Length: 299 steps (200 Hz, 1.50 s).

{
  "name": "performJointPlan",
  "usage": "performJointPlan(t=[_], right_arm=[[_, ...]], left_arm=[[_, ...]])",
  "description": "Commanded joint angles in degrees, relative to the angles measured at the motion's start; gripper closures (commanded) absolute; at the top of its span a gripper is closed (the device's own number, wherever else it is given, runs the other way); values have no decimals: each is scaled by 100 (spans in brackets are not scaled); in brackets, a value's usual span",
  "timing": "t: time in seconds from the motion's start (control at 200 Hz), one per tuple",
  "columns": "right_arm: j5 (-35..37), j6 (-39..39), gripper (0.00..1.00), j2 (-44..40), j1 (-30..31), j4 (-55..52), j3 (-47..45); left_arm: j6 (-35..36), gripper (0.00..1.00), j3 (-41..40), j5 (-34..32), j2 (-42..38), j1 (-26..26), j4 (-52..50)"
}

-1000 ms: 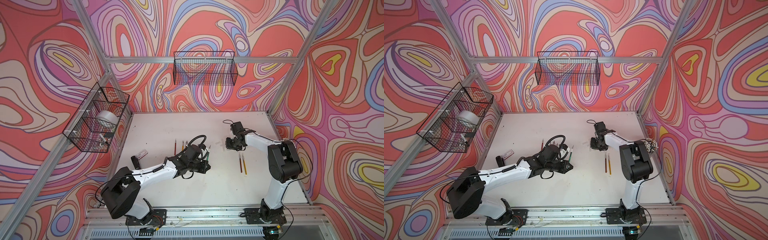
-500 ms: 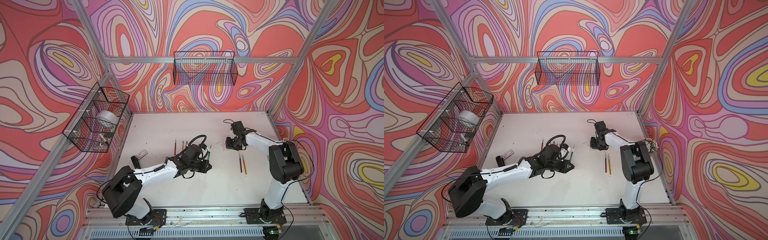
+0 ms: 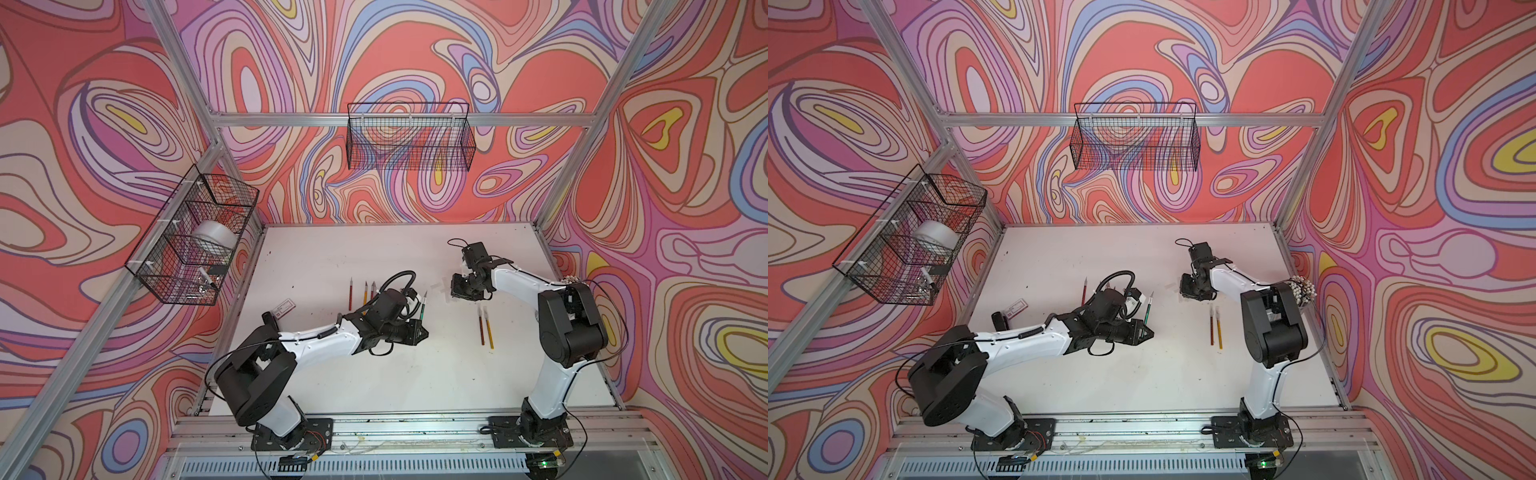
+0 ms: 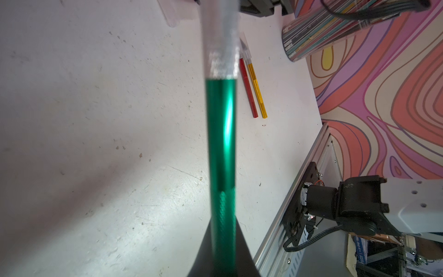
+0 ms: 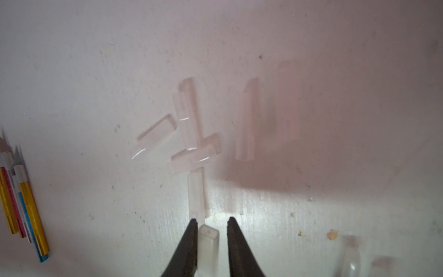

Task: Remove protective caps from carving knives
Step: Place the protective sleeve at the center of the board.

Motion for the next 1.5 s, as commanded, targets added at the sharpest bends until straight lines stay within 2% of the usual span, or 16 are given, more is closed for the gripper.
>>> performJointPlan(t=[0.0,0.245,0.471,0.576,0.651,0.726,0.886,1.147,1.287,1.332,1.492], right_arm=[[-97,88,75,-140,4,89,118],[77,75,75,-131,0,8,208],[141,11,70,-32,0,22,221],[-59,7,68,11,0,14,232],[379,36,68,23,9,-140,257],[574,59,73,60,9,-277,269],[450,-14,75,25,9,-203,186],[158,7,91,-11,9,-85,155],[128,-6,93,3,11,-58,134],[42,-17,93,-2,12,-21,124],[-10,-69,77,-14,9,-13,126]], left_arm=[[-112,100,337,278,381,-121,299],[-525,100,585,708,1151,-277,961],[-375,100,624,606,1065,-282,703],[-284,100,592,528,969,-282,520],[-270,100,531,495,906,-282,481],[-256,100,472,460,861,-282,456],[-235,100,449,469,860,-282,428],[-194,100,484,419,807,-282,322],[-178,100,475,408,774,-286,285],[-174,100,467,392,772,-288,271],[-165,100,484,407,781,-281,264]])
